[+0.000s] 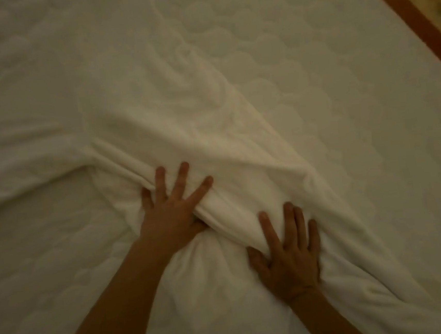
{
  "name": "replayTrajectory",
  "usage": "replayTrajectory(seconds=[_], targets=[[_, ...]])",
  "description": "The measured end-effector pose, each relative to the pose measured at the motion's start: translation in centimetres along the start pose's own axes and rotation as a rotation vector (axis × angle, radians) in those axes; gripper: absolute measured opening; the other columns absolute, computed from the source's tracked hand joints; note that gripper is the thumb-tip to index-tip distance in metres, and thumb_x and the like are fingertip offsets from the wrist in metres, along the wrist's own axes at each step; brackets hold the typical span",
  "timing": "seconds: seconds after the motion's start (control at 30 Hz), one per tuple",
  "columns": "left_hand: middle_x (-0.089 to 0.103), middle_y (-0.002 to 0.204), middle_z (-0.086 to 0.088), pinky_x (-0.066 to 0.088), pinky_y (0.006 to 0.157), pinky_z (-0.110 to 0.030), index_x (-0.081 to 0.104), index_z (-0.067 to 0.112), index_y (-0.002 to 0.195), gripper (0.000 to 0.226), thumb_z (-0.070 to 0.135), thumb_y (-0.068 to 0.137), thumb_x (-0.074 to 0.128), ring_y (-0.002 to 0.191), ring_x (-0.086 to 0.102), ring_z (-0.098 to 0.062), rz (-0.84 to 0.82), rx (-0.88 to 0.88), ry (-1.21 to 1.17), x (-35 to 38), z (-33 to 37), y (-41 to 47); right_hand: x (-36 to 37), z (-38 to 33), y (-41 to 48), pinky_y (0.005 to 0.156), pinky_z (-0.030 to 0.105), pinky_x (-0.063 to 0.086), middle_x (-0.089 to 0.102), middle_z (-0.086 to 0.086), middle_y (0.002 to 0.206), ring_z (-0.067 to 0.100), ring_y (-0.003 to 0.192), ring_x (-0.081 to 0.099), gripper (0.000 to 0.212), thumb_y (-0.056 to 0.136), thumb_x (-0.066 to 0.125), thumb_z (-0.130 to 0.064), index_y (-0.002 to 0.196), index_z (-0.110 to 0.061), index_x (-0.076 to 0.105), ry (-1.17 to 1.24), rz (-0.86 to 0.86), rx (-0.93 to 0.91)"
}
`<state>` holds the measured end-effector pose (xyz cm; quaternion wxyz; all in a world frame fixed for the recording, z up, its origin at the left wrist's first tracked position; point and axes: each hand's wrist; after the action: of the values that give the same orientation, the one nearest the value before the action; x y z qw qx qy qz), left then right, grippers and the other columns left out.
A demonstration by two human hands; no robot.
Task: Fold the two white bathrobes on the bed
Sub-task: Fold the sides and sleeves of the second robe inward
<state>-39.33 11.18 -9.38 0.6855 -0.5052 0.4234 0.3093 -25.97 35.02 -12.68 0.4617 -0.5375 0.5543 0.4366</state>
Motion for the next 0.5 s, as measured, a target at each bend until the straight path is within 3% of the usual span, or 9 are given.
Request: replayTrajectory(seconds=[0.13, 0.23, 0.37, 0.43, 0.5], targets=[[-0.018, 0.166, 0.011, 0.015, 0.113, -0.07, -0.013, 0.066, 0.143, 0.097, 0.094, 0.056, 0.017, 0.152, -0.011, -0.039, 0.003, -0.054, 0.011, -0.4, 0.4, -0.6, 0.0, 0.0, -0.3, 0.119, 0.062, 0.018, 0.029, 0.024, 0.161, 0.042, 0.149, 0.026, 0.075, 0.086, 0.059, -0.06, 0.153, -0.031, 0.04, 0.016, 0.063, -0.02], [-0.018, 0.166, 0.009, 0.01, 0.114, -0.071, -0.01, 0.066, 0.144, 0.092, 0.091, 0.07, 0.038, 0.153, -0.013, -0.035, -0.004, -0.131, 0.034, -0.4, 1.8, -0.9, -0.1, -0.1, -0.9, 0.121, 0.058, 0.014, 0.025, 0.021, 0.163, 0.038, 0.152, 0.02, 0.072, 0.091, 0.051, -0.063, 0.155, -0.035, 0.035, 0.008, 0.084, -0.011], [-0.007, 0.168, -0.005, 0.011, 0.117, -0.067, 0.0, 0.049, 0.154, 0.074, 0.043, 0.098, 0.047, 0.154, -0.006, -0.035, 0.172, -0.186, 0.056, 1.1, 7.0, -4.6, -0.5, 0.1, -1.5, 0.121, 0.057, 0.01, 0.024, 0.021, 0.163, 0.036, 0.152, 0.018, 0.07, 0.093, 0.043, -0.064, 0.156, -0.036, 0.031, 0.051, 0.073, -0.021], [-0.01, 0.168, -0.008, 0.016, 0.118, -0.064, -0.001, 0.045, 0.156, 0.08, 0.022, 0.096, 0.046, 0.153, -0.001, -0.037, 0.201, -0.177, 0.006, 2.7, 11.7, -8.2, -1.2, 0.4, -1.7, 0.121, 0.058, 0.01, 0.026, 0.022, 0.162, 0.036, 0.152, 0.019, 0.071, 0.093, 0.04, -0.064, 0.157, -0.034, 0.03, 0.043, 0.04, -0.017], [-0.01, 0.168, -0.008, 0.016, 0.118, -0.062, -0.002, 0.042, 0.157, 0.09, 0.013, 0.091, 0.051, 0.152, 0.005, -0.04, 0.171, -0.238, -0.07, 4.5, 16.6, -11.6, -2.5, 0.5, -1.6, 0.121, 0.058, 0.01, 0.024, 0.022, 0.163, 0.036, 0.152, 0.018, 0.072, 0.094, 0.037, -0.062, 0.158, -0.032, 0.025, 0.026, -0.037, -0.07]])
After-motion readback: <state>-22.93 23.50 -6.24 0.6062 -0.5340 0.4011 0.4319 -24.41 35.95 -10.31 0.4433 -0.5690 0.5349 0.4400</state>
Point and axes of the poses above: each hand's wrist, its own y-axis towards the middle knuckle, its own x-axis out of the palm, z = x × y
